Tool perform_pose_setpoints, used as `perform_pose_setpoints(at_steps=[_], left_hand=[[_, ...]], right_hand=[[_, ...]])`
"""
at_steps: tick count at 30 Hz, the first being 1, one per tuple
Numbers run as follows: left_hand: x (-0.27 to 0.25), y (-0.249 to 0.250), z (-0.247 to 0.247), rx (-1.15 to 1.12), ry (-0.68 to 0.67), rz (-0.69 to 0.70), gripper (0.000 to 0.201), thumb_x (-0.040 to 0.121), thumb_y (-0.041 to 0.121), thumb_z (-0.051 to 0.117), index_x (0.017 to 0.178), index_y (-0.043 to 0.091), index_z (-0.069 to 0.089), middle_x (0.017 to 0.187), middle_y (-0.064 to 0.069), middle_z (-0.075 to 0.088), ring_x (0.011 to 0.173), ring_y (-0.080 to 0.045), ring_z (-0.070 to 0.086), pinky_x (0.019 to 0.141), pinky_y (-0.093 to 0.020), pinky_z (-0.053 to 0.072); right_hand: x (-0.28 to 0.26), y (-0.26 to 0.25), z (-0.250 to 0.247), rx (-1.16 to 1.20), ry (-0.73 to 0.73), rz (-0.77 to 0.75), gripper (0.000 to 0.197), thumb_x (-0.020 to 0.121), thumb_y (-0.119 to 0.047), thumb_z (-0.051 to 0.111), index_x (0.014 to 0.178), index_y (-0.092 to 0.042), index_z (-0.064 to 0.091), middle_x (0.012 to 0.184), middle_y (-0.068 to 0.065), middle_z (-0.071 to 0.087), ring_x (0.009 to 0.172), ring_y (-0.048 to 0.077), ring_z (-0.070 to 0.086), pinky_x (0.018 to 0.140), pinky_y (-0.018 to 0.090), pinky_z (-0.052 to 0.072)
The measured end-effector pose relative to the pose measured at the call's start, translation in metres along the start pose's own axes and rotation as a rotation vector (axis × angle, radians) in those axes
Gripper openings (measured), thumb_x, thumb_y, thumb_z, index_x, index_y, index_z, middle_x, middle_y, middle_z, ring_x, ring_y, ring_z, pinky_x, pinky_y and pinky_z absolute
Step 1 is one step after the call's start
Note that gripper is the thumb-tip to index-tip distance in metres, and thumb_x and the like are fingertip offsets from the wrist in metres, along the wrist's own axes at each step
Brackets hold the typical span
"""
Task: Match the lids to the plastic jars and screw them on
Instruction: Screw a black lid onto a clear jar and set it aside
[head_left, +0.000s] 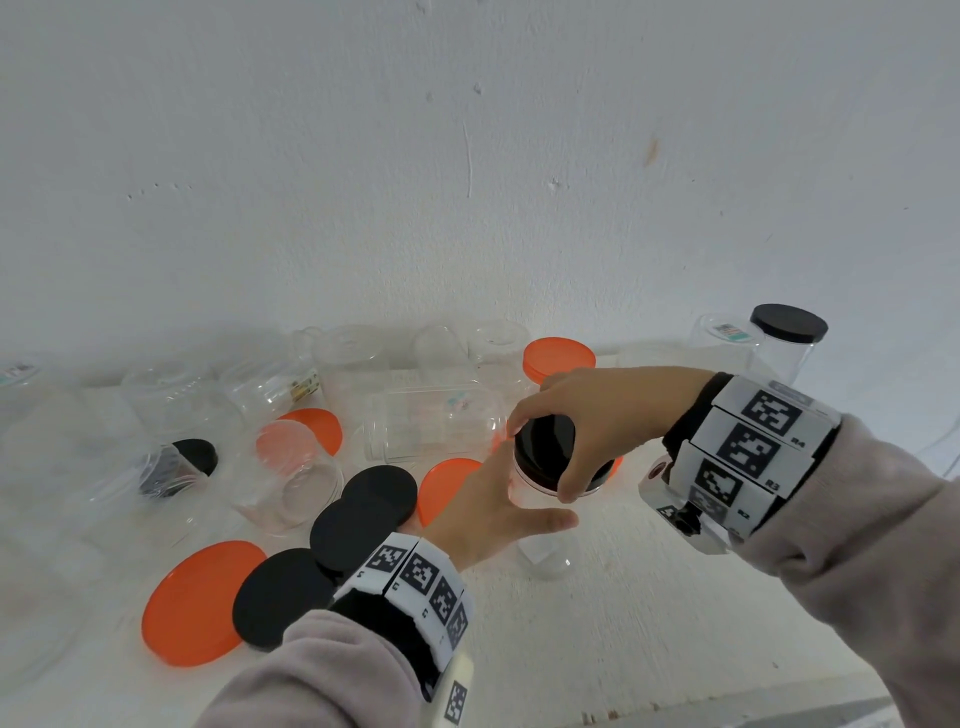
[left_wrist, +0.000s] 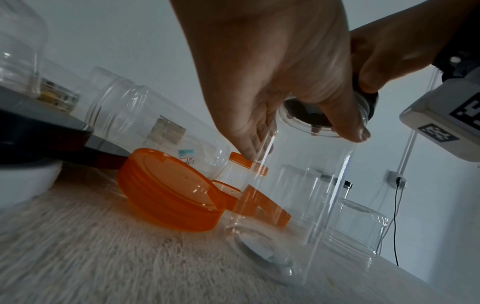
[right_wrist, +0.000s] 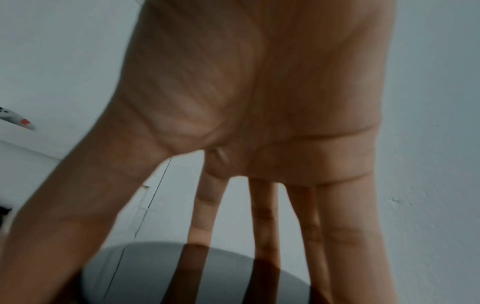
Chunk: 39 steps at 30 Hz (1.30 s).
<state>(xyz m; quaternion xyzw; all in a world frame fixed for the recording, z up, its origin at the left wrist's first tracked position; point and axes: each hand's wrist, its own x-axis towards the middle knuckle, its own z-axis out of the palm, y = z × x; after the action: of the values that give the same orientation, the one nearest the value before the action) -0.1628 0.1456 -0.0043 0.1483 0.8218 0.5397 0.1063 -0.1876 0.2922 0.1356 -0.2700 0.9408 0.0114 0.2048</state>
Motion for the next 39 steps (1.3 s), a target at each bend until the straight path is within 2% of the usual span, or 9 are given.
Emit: perform_pose_setpoints(at_steps=[3,5,8,12,20,25,31,36,39], left_hand=[[-0.001,0.001,0.0,0.003,0.002,-0.011,0.084,0.069,0.045,0.082,0.131,0.048,0.026,0.121,0.032,0.047,0.114,0.008,0.044,0.091,-0.01,0.032],[-0.001,0.002,0.0,-0.003,0.003,-0.011,0.085,0.069,0.045,0.082,0.131,0.05,0.025,0.121,0.033,0.044,0.115,0.008,0.042,0.09,-0.008,0.03],[-0.001,0.002,0.0,-0.014,0.002,-0.008,0.084,0.069,0.043,0.082,0.13,0.05,0.025,0.123,0.032,0.045,0.119,0.006,0.042,0.097,-0.013,0.03],[-0.002,0.002,0.001,-0.023,0.008,0.002,0.088,0.07,0.041,0.083,0.139,0.041,0.028,0.134,0.02,0.049,0.125,0.0,0.044,0.106,-0.024,0.034],[-0.003,0.004,0.001,-0.005,0.009,-0.002,0.084,0.071,0.041,0.082,0.137,0.042,0.029,0.135,0.017,0.048,0.125,-0.003,0.043,0.103,-0.023,0.034],[-0.003,0.005,0.0,0.004,0.008,-0.022,0.09,0.07,0.042,0.082,0.141,0.038,0.027,0.137,0.015,0.047,0.127,-0.005,0.043,0.106,-0.026,0.033],[-0.003,0.005,0.001,-0.01,0.018,-0.027,0.091,0.069,0.041,0.083,0.142,0.037,0.028,0.137,0.016,0.048,0.125,-0.004,0.043,0.102,-0.023,0.033],[-0.004,0.006,0.002,-0.001,0.035,-0.014,0.091,0.069,0.042,0.082,0.142,0.038,0.028,0.134,0.019,0.048,0.123,-0.002,0.044,0.099,-0.021,0.033],[-0.005,0.006,0.002,0.005,0.035,-0.011,0.09,0.069,0.042,0.083,0.142,0.039,0.029,0.135,0.016,0.05,0.124,-0.004,0.045,0.1,-0.022,0.035]], right_hand=[[0.0,0.001,0.0,-0.001,-0.004,-0.008,0.071,0.067,-0.047,0.079,0.128,-0.047,0.043,0.117,-0.012,0.044,0.108,0.012,0.045,0.089,0.036,0.049],[0.001,0.002,0.001,0.012,0.006,-0.009,0.071,0.068,-0.048,0.079,0.13,-0.046,0.044,0.116,-0.013,0.045,0.107,0.012,0.045,0.087,0.034,0.05],[0.001,0.002,0.003,0.023,0.029,-0.008,0.071,0.069,-0.05,0.078,0.131,-0.044,0.045,0.11,-0.015,0.045,0.103,0.01,0.046,0.084,0.031,0.05],[0.002,0.002,0.007,0.041,0.077,0.01,0.069,0.066,-0.057,0.076,0.127,-0.042,0.049,0.11,-0.013,0.051,0.102,0.012,0.053,0.084,0.034,0.054],[0.002,0.001,0.008,0.016,0.077,0.021,0.07,0.066,-0.061,0.073,0.129,-0.042,0.048,0.111,-0.013,0.051,0.101,0.013,0.053,0.083,0.033,0.053],[0.0,0.001,0.001,-0.054,-0.005,0.001,0.083,0.067,-0.049,0.079,0.139,-0.04,0.038,0.109,-0.014,0.04,0.104,0.011,0.044,0.085,0.032,0.048],[-0.001,0.001,0.002,-0.053,0.074,-0.059,0.073,0.063,-0.052,0.079,0.128,-0.035,0.052,0.1,-0.019,0.048,0.097,0.006,0.047,0.084,0.031,0.051],[0.002,0.004,0.007,-0.007,0.135,-0.034,0.046,0.061,-0.057,0.078,0.095,-0.039,0.054,0.085,-0.017,0.054,0.081,0.004,0.053,0.065,0.026,0.051],[0.003,0.003,0.01,-0.018,0.173,-0.014,0.048,0.059,-0.062,0.076,0.093,-0.035,0.056,0.083,-0.016,0.054,0.076,0.001,0.05,0.058,0.022,0.043]])
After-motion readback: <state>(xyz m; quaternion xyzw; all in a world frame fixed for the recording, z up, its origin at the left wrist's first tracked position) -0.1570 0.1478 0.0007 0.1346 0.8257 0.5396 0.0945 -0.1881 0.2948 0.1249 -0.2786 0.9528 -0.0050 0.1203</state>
